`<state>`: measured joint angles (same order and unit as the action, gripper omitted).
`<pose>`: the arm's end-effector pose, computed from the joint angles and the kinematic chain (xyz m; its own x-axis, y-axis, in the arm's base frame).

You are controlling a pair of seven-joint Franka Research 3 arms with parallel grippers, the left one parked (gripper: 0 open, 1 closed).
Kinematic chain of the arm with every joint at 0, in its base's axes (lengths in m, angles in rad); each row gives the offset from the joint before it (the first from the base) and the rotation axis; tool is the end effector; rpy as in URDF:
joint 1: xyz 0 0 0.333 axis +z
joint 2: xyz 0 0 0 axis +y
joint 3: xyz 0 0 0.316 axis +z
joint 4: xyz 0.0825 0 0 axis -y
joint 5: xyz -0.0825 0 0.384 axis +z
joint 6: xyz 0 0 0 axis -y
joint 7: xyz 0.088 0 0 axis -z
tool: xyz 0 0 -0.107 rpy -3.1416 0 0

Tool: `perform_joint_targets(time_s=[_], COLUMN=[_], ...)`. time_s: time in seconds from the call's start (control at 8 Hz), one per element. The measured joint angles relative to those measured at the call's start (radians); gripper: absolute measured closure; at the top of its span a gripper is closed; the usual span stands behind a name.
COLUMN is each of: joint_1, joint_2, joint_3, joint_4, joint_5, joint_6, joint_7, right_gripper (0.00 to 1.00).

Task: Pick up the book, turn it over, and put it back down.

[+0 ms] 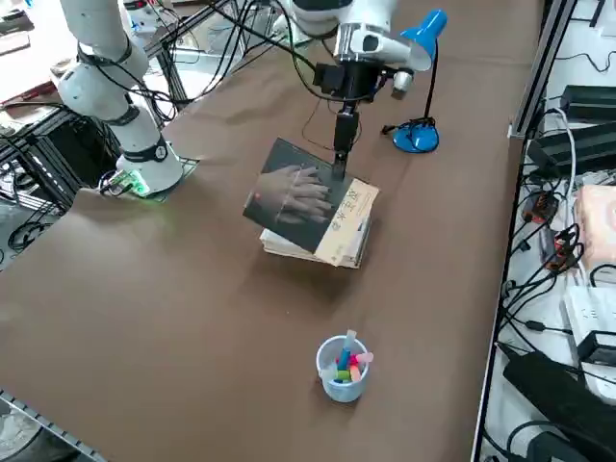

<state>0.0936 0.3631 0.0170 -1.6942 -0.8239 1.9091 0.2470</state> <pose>0.6513 0.0183 0.3937 0.9810 0.1788 -0.0753 0.1813 -0.7068 0.6837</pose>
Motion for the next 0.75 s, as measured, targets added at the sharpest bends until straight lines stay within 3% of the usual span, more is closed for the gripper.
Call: perform_joint_targets(time_s=[0.38,0.5,0.75], joint_1=[0.074,0.089,0.157], joint_2=[-0.019,-0.024,-0.037], joint_3=[0.001,0.001,0.001], joint_4=[-0.245,-0.291,-0.334], joint_5=[-0.316,-0.383,-0.426], joint_6=[0.141,0.163,0.166], joint_7=[0.343,0.400,0.464], right_gripper=[0.90,0.90,0.90])
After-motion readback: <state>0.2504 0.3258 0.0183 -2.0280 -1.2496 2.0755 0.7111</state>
